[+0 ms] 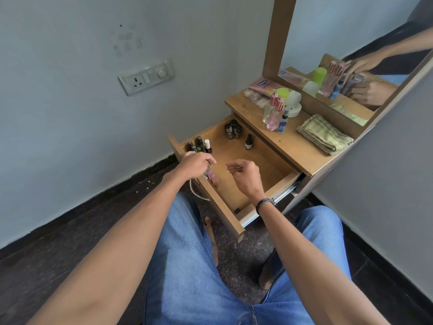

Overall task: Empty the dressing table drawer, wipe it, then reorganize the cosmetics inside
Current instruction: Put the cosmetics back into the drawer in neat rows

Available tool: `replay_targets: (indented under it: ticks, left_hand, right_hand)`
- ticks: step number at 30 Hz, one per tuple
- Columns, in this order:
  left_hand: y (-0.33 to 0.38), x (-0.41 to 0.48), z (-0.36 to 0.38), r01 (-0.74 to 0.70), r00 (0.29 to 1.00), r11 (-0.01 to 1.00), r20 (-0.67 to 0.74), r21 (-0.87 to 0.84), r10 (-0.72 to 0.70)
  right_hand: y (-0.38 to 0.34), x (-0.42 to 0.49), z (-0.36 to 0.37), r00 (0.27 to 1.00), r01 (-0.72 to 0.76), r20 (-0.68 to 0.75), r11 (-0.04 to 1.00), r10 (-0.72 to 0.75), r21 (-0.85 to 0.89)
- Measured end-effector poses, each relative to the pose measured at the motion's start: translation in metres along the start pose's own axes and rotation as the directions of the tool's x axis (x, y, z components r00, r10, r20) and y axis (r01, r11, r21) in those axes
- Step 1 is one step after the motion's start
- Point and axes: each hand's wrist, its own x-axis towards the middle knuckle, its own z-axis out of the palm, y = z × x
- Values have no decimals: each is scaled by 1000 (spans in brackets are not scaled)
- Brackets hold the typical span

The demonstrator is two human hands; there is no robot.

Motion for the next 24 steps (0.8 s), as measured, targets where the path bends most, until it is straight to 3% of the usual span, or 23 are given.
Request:
replay_targets:
  ticks: [6,11,14,20,24]
  left_hand:
    - [20,0,4,-51,996,998,-70,-43,48]
    - [55,8,9,-154,969,963,-225,-220,104]
    - [77,19,9,-189,952,933,-289,-307,98]
    - [121,43,7,-183,940,851,-341,-492,5]
    - [145,57,8,-144,939,781,-333,-607,-86]
  right_hand:
    - [-3,3,-66,967,76,-244,997,-68,27]
    - [-4,22,-104,857,74,-512,997,-50,28]
    - [-4,36,-118,801,56,-598,997,-15,49]
    - [2,55,-132,880,33,-472,983,58,181]
    - [2,61,-140,921,-1,-384,987,63,160]
